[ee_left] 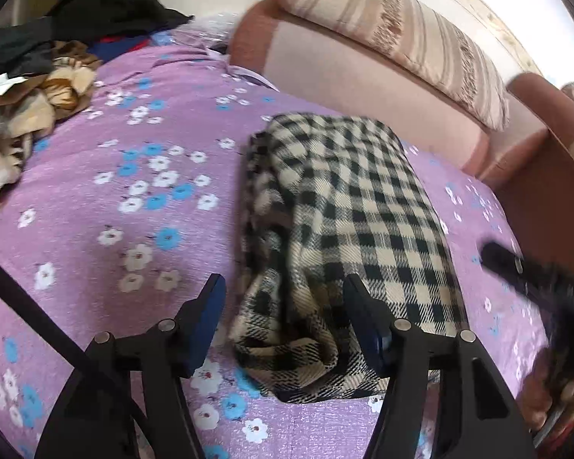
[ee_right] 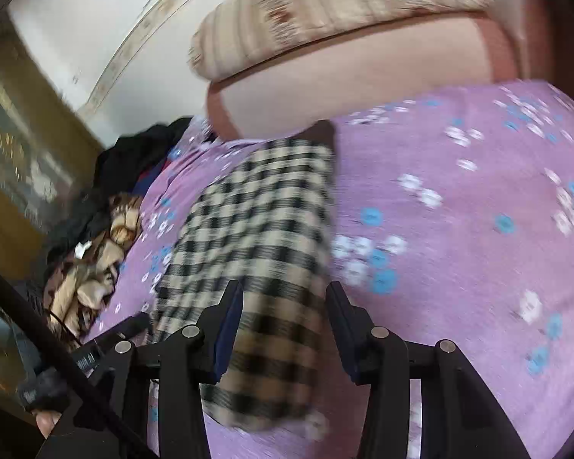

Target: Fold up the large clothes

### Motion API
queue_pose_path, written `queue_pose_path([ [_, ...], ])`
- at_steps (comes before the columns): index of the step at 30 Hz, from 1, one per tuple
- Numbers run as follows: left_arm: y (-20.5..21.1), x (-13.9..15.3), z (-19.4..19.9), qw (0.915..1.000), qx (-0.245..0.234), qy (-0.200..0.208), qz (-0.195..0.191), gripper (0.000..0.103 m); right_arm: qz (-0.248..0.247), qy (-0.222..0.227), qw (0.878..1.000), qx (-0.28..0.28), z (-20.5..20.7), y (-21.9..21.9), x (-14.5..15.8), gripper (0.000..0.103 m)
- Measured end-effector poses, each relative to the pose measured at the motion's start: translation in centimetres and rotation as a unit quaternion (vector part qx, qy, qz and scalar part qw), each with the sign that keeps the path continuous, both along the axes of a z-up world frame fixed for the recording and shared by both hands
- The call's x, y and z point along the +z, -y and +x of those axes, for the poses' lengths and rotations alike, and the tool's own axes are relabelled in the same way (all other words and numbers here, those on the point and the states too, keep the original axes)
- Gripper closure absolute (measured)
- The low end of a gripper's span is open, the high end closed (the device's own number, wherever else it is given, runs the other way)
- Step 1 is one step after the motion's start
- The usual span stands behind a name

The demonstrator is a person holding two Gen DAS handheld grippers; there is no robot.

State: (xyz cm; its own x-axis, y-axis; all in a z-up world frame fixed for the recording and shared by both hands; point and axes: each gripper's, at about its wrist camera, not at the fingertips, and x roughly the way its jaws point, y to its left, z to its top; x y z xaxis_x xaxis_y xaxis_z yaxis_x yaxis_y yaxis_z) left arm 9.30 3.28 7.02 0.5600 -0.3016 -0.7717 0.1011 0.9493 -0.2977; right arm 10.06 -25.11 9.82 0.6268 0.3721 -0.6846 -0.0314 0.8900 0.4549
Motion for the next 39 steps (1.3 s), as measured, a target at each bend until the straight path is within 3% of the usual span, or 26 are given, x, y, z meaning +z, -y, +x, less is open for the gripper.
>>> queue_pose_path([
  [1, 0.5, -0.5, 0.3, 0.9995, -0.011, -0.011, 0.026, 0.062, -0.008, 0.0, 1.0, 0.01, 0.8, -1.1, 0.3, 0.053],
  [2, 0.8, -1.2, 0.6, 0.9982, -0.018, -0.025, 0.051, 0.095, -0.015, 0.002, 1.0, 0.027, 2.0, -2.7, 0.7, 0.054],
  [4, 0.3, -2.0, 0.9, 0.9981, -0.023, -0.046, 0.035, 0.095, -0.024, -0.004, 0.997, 0.072, 4.1, -5.7, 0.9, 0.056],
  [6, -0.5, -2.1, 0.9, 0.9982, -0.021, -0.053, 0.014, 0.095, -0.042, -0.023, 0.993, 0.111, 6.3, -8.5, 0.2, 0.064],
  [8, -0.6, -2.0, 0.9, 0.9982, -0.025, -0.053, 0.014, 0.095, -0.069, -0.045, 0.986, 0.145, 8.5, -11.5, -1.2, 0.068],
  [11, -0.7, -2.4, 0.6, 0.9978, -0.025, -0.059, 0.019, 0.094, -0.142, -0.068, 0.969, 0.193, 11.5, -16.2, -3.6, 0.071],
  [14, -1.1, -2.5, 0.6, 0.9975, -0.024, -0.065, 0.011, 0.094, -0.2, -0.07, 0.956, 0.202, 14.9, -19.6, -5.0, 0.071],
  [19, -2.0, -3.2, 1.2, 0.9964, -0.024, -0.081, 0.002, 0.089, -0.22, -0.091, 0.954, 0.181, 19.3, -21.8, -6.9, 0.069],
  [22, -3.0, -3.4, 1.5, 0.9948, -0.024, -0.095, -0.029, 0.083, -0.23, -0.091, 0.953, 0.177, 19.8, -22.1, -6.6, 0.064],
  [25, -4.7, -3.1, 1.5, 0.9917, -0.013, -0.101, -0.078, 0.083, -0.231, -0.074, 0.956, 0.167, 18.5, -21.3, -4.2, 0.064],
  [28, -5.6, -1.8, 0.9, 0.9937, 0.006, -0.077, -0.082, 0.082, -0.205, -0.05, 0.967, 0.144, 15.2, -18.0, -1.1, 0.064],
  [32, -4.8, 0.1, -0.2, 0.9991, 0.019, -0.022, -0.033, 0.082, -0.215, -0.034, 0.97, 0.111, 8.1, -12.0, 1.0, 0.064],
  [35, -2.5, 0.6, -1.1, 0.9998, -0.019, 0.007, -0.004, 0.073, -0.211, -0.035, 0.972, 0.095, 3.5, -8.6, 0.5, 0.064],
  [36, -1.9, 0.4, -1.4, 0.9996, -0.023, 0.007, 0.011, 0.072, -0.204, -0.039, 0.974, 0.089, 2.0, -7.5, -0.1, 0.064],
  [38, -0.2, -1.4, -1.0, 0.9955, -0.015, -0.017, 0.092, 0.071, -0.189, -0.053, 0.977, 0.084, -0.1, -5.7, -1.7, 0.064],
  [39, -0.1, -2.3, -0.5, 0.994, -0.01, -0.028, 0.105, 0.069, -0.177, -0.063, 0.979, 0.08, -1.0, -4.9, -2.7, 0.064],
])
